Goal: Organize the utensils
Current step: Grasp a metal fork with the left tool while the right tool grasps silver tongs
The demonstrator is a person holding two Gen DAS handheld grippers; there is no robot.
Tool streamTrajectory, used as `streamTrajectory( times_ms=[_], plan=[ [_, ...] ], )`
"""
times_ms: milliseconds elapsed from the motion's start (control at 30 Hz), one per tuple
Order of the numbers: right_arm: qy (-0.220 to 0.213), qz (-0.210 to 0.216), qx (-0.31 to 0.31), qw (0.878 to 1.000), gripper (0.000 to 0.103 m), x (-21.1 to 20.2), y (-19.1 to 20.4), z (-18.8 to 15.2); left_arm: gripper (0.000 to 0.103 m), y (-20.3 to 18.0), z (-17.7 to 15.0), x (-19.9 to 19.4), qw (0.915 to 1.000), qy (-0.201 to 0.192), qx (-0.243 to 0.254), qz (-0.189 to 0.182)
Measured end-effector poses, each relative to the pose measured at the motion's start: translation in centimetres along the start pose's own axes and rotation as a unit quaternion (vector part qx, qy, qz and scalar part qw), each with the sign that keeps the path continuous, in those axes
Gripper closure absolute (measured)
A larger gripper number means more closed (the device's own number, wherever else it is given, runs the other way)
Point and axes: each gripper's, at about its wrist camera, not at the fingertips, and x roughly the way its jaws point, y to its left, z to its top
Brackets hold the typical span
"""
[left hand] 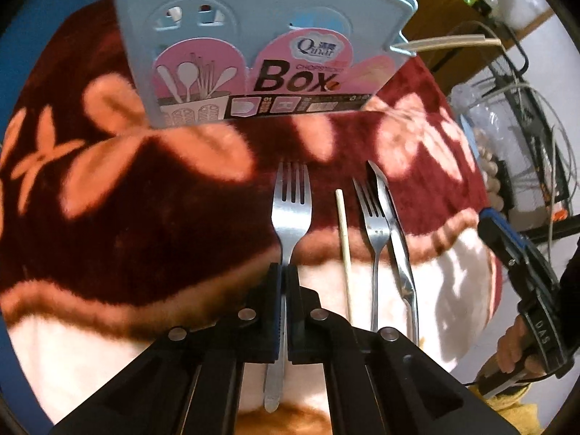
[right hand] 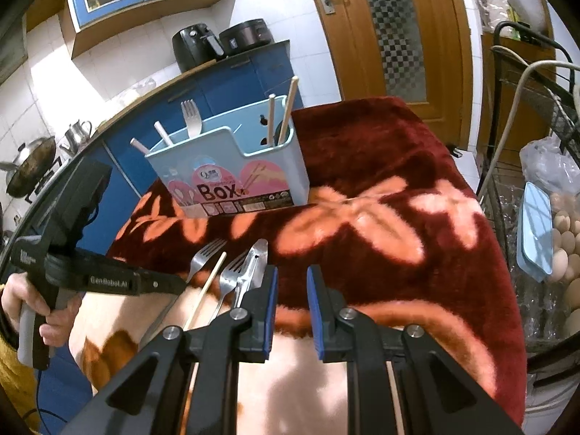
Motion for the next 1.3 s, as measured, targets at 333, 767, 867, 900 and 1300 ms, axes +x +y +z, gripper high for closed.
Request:
streamTrajectory(
  times_ms=[333,767,867,900,1300],
  plan=[
    [0.068,0.009,-0.046,0.997,0.084,0.9,2.0,0.0,0.103,2.2,-2.3,-2.7,0.9968,-0.074,-0.023,-0.017],
    [0.203,0.032,-0.074,0.976,0.084,4.5,5.1,-0.9,0.097,0.7,-1.5,-2.1,0.9988,-0.045,0.02,0.001],
    [0.221,0.016,-0.083,0.972,0.084,5.4,5.5,-1.1,0.096,-0.1,-0.9,-1.5,0.9989,-0.031,0.034,0.014],
    [0.225,0.013,-0.083,0.971,0.084,5.6,5.5,-1.1,0.096,-0.3,-0.8,-1.2,0.9988,-0.025,0.039,0.019],
    [0.292,0.02,-0.075,0.953,0.084,8.1,5.1,0.5,0.096,-1.5,1.4,0.7,0.9967,0.038,0.058,0.042]
  ],
)
